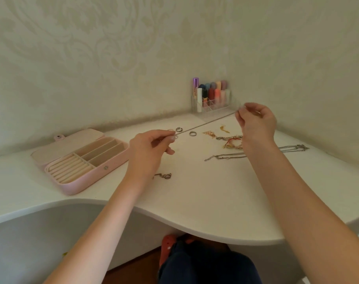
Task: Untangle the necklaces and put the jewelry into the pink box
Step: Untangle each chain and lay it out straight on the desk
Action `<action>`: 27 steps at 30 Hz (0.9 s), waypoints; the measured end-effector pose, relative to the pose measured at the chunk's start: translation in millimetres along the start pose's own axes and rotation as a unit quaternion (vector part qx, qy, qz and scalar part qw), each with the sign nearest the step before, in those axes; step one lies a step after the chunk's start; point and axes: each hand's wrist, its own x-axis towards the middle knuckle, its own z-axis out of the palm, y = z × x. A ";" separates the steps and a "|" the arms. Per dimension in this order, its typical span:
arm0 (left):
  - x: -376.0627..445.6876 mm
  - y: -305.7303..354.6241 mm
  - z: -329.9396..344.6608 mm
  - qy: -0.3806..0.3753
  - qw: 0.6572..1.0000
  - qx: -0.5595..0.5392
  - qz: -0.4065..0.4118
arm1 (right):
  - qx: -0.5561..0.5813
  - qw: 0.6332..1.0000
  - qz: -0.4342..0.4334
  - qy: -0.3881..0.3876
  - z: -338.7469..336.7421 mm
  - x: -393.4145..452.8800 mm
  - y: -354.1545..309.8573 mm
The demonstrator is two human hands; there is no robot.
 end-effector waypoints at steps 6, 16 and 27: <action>4.5 11.5 0.7 -0.047 0.997 0.049 0.027 | -0.253 0.944 -0.194 -0.085 -60.1 20.6 -27.4; -11.7 19.1 51.4 -0.160 0.957 0.211 0.117 | -0.529 0.789 -0.252 -0.183 -145.9 25.2 -60.7; -19.9 12.2 49.1 -0.177 0.909 0.350 0.141 | -0.604 0.728 -0.274 -0.174 -165.9 26.0 -59.8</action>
